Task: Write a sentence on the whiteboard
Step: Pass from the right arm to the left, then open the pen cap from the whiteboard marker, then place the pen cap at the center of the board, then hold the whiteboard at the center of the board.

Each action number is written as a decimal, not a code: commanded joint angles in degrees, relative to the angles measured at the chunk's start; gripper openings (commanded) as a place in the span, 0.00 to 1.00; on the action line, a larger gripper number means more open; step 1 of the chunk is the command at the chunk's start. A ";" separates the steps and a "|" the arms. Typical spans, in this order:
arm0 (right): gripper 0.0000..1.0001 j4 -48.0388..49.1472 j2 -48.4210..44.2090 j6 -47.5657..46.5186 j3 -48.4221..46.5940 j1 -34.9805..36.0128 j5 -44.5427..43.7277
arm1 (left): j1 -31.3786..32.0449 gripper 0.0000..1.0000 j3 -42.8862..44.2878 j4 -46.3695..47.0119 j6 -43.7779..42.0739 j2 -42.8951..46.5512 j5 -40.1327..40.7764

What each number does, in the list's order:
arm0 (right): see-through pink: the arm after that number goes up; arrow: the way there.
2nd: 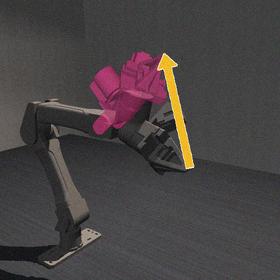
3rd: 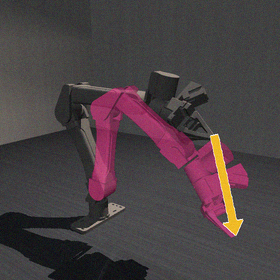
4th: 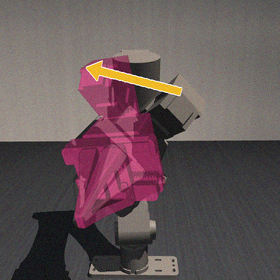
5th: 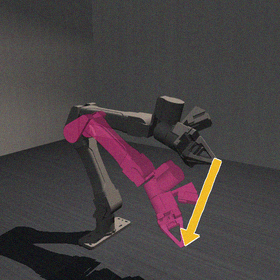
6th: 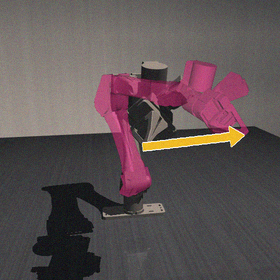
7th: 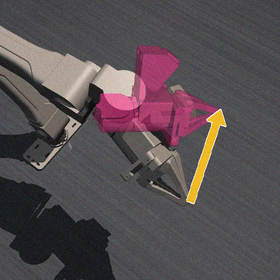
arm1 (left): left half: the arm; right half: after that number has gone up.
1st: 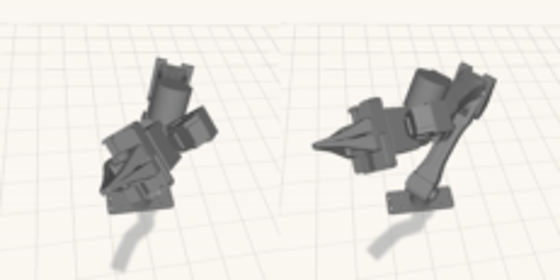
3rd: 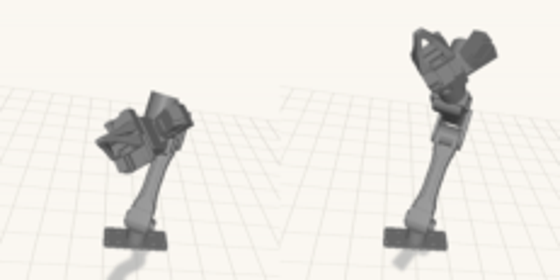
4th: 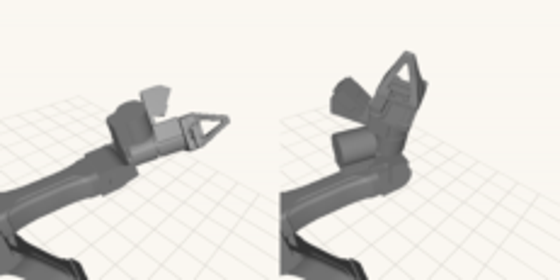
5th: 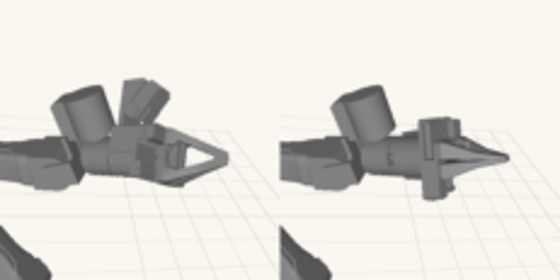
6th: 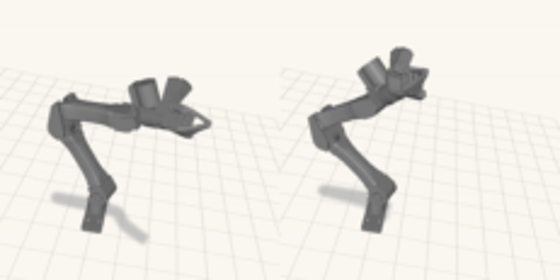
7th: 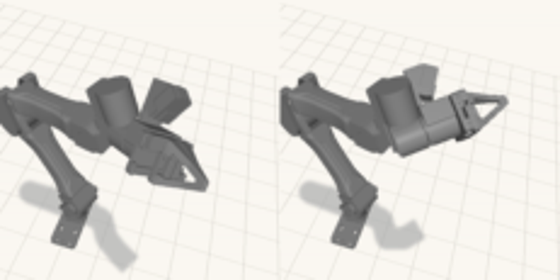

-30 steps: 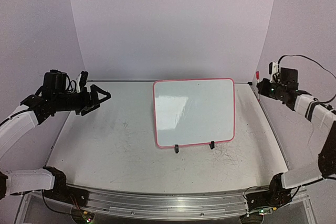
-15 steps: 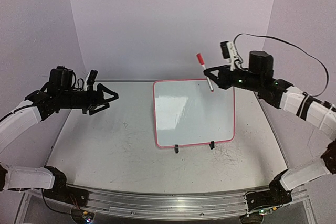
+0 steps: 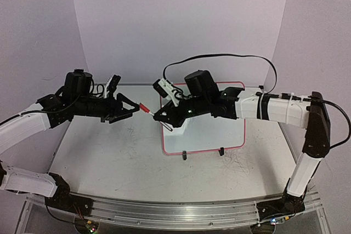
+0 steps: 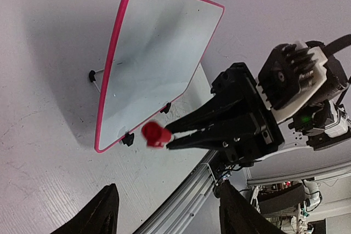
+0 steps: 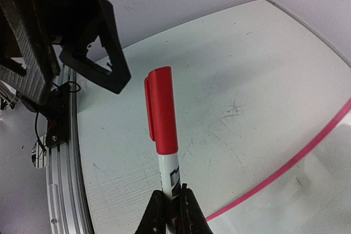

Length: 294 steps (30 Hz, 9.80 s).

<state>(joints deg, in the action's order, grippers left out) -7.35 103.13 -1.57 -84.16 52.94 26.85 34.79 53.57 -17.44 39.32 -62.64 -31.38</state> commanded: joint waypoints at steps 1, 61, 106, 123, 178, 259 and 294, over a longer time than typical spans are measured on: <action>0.00 -0.42 1.54 -2.78 -4.69 1.60 0.94 | 0.80 0.58 3.15 3.46 0.51 -1.86 -0.76; 0.98 10.25 -15.31 20.59 14.47 3.16 -7.52 | 1.77 0.00 7.35 8.11 2.76 -2.72 -0.06; 0.38 80.22 2.42 63.55 14.19 1.30 7.28 | 1.77 0.00 1.30 26.58 13.56 2.52 -1.56; 0.20 80.95 5.16 64.49 11.30 1.30 9.28 | 1.78 0.00 0.70 26.58 14.48 2.39 -3.11; 0.00 54.70 -38.52 40.18 46.40 -4.66 -10.68 | 1.74 0.00 -9.37 8.56 11.12 8.32 19.30; 0.00 23.28 -39.37 19.48 32.77 -5.44 -20.89 | -6.58 0.99 -9.99 19.17 -10.98 1.56 15.92; 0.00 19.93 -34.65 23.01 27.47 -4.42 -21.11 | -6.79 0.74 14.79 41.65 -8.91 -39.70 -18.27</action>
<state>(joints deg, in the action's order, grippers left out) 10.13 68.01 20.97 -54.01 47.86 5.65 28.29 63.40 20.11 27.69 -98.93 -47.97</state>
